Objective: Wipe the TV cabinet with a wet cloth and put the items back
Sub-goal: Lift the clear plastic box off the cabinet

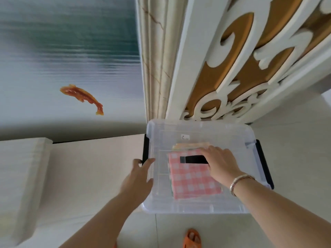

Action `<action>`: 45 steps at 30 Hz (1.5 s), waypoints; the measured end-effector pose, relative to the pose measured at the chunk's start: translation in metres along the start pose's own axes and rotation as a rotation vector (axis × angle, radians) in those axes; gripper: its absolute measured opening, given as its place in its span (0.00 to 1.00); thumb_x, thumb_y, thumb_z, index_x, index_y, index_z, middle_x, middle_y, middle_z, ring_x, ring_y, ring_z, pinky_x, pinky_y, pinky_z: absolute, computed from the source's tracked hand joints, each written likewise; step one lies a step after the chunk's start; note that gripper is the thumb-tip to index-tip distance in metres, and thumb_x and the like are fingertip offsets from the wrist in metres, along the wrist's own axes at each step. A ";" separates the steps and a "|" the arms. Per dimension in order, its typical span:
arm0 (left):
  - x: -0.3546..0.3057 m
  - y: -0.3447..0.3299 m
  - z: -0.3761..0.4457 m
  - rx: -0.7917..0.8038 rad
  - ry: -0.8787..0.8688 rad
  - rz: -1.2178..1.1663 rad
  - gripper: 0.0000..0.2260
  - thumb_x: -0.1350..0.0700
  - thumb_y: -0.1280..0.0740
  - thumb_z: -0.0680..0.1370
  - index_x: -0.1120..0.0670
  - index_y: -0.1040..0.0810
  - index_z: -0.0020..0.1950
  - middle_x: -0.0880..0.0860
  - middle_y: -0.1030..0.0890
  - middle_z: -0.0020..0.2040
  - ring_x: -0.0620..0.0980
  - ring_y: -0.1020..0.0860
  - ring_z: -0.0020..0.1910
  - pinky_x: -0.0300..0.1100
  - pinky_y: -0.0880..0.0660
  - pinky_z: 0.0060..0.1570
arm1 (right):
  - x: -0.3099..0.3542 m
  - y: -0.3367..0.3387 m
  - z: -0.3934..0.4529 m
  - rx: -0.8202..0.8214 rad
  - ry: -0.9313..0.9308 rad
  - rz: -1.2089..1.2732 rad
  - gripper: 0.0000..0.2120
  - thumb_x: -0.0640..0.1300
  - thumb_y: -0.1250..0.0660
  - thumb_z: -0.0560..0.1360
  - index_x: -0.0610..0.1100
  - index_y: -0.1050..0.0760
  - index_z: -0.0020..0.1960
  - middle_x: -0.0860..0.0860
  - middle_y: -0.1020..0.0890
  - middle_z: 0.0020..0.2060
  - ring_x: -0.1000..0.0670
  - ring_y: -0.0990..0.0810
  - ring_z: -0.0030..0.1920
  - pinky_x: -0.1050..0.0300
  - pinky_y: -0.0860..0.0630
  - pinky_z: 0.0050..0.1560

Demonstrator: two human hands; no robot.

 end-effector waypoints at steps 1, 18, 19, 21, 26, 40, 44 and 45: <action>-0.009 -0.017 0.006 0.017 0.004 -0.009 0.26 0.56 0.38 0.78 0.40 0.42 0.73 0.51 0.40 0.67 0.55 0.20 0.44 0.48 0.21 0.46 | -0.016 -0.012 0.003 0.016 -0.006 0.002 0.26 0.36 0.36 0.75 0.53 0.35 0.70 0.54 0.24 0.53 0.51 0.25 0.53 0.56 0.28 0.51; 0.040 -0.219 0.133 0.234 0.305 -0.249 0.29 0.51 0.40 0.80 0.48 0.51 0.78 0.57 0.56 0.78 0.57 0.42 0.75 0.37 0.36 0.56 | -0.058 -0.246 0.111 0.226 0.116 0.056 0.26 0.30 0.40 0.73 0.49 0.34 0.67 0.49 0.28 0.61 0.46 0.28 0.59 0.53 0.24 0.43; 0.044 -0.224 0.135 0.242 0.316 -0.247 0.29 0.50 0.41 0.80 0.48 0.51 0.78 0.57 0.56 0.78 0.57 0.40 0.74 0.36 0.36 0.54 | -0.055 -0.253 0.116 0.233 0.122 0.045 0.26 0.30 0.40 0.73 0.48 0.34 0.67 0.48 0.28 0.60 0.46 0.27 0.58 0.53 0.24 0.43; 0.050 -0.229 0.139 0.240 0.334 -0.249 0.30 0.49 0.42 0.81 0.48 0.53 0.78 0.56 0.56 0.78 0.57 0.40 0.74 0.39 0.35 0.57 | -0.050 -0.265 0.123 0.244 0.119 0.036 0.24 0.31 0.39 0.73 0.46 0.34 0.66 0.48 0.27 0.57 0.47 0.26 0.56 0.52 0.23 0.43; 0.052 -0.226 0.150 0.221 0.290 -0.243 0.30 0.49 0.42 0.81 0.50 0.54 0.78 0.55 0.54 0.79 0.55 0.45 0.76 0.45 0.39 0.69 | -0.034 -0.276 0.136 0.241 0.145 -0.050 0.19 0.32 0.38 0.73 0.43 0.33 0.62 0.48 0.26 0.52 0.47 0.24 0.51 0.54 0.27 0.38; 0.021 -0.002 0.020 -0.270 0.183 -0.481 0.09 0.58 0.40 0.78 0.49 0.21 0.50 0.46 0.20 0.54 0.45 0.22 0.51 0.42 0.24 0.50 | 0.084 -0.052 0.063 0.128 0.292 0.138 0.07 0.44 0.44 0.80 0.46 0.27 0.48 0.51 0.24 0.45 0.53 0.24 0.42 0.56 0.22 0.43; 0.047 0.133 -0.073 -0.459 0.161 -0.541 0.11 0.60 0.39 0.76 0.45 0.22 0.43 0.44 0.19 0.48 0.43 0.21 0.47 0.39 0.25 0.44 | 0.177 0.096 0.034 0.047 0.342 0.251 0.08 0.45 0.44 0.79 0.48 0.27 0.46 0.54 0.23 0.41 0.53 0.23 0.41 0.55 0.24 0.43; 0.058 0.168 -0.097 -0.505 0.161 -0.534 0.10 0.59 0.38 0.76 0.45 0.22 0.43 0.43 0.19 0.46 0.43 0.21 0.45 0.39 0.25 0.43 | 0.205 0.133 0.025 0.020 0.365 0.266 0.07 0.45 0.43 0.79 0.48 0.27 0.47 0.54 0.23 0.41 0.52 0.23 0.42 0.55 0.24 0.43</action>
Point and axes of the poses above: each hand's wrist, its own z-axis towards the middle knuckle, its own y-axis out of the back of the hand, x = y × z, the point moved 10 cm from there along z, towards the middle knuckle
